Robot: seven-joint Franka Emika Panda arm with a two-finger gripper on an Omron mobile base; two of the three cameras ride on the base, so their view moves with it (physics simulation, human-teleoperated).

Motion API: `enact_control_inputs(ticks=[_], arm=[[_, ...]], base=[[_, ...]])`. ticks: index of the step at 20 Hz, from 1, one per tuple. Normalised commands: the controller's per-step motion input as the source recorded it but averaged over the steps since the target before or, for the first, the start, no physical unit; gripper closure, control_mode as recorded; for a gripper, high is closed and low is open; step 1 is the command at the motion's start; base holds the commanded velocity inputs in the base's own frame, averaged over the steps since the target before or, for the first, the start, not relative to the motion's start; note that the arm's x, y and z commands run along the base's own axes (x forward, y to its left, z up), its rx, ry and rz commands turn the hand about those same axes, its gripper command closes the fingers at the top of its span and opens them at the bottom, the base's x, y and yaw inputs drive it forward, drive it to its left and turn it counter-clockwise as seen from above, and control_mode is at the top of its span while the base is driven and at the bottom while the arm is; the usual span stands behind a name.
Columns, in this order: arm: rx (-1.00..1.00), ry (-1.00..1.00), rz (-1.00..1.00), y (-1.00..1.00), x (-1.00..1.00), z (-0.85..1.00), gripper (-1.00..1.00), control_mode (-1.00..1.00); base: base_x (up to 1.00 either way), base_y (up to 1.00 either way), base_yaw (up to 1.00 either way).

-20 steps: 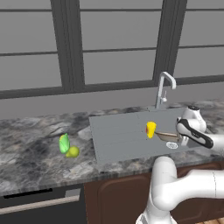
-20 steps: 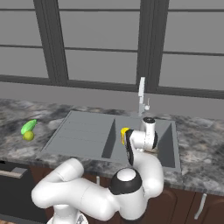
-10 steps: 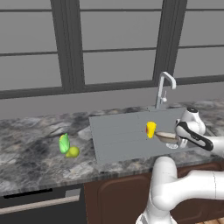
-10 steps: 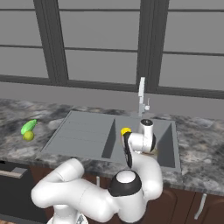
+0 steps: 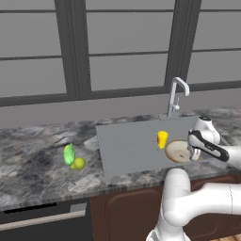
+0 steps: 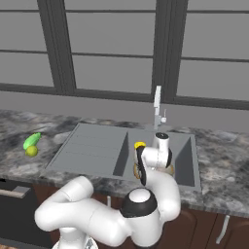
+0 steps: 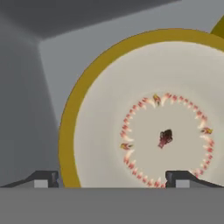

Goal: Remove the pear and corn from the sink. Then move the bowl and cup from the counter to the sink for washing.

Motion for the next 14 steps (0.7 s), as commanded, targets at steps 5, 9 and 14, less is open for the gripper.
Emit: enact_control_inputs(ticks=[5, 9, 14], arm=[[0.04, 0.16, -0.06, 0.06, -0.01, 0.01, -1.00, -1.00], [0.02, 0.14, -0.11, 0.02, -0.02, 0.13, -1.00, -1.00], [0.02, 0.02, -0.17, 0.00, -0.16, 0.25, -1.00, -1.00]], base=[[0.00, 0.00, 0.00], [0.00, 0.00, 0.00], [0.00, 0.00, 0.00]])
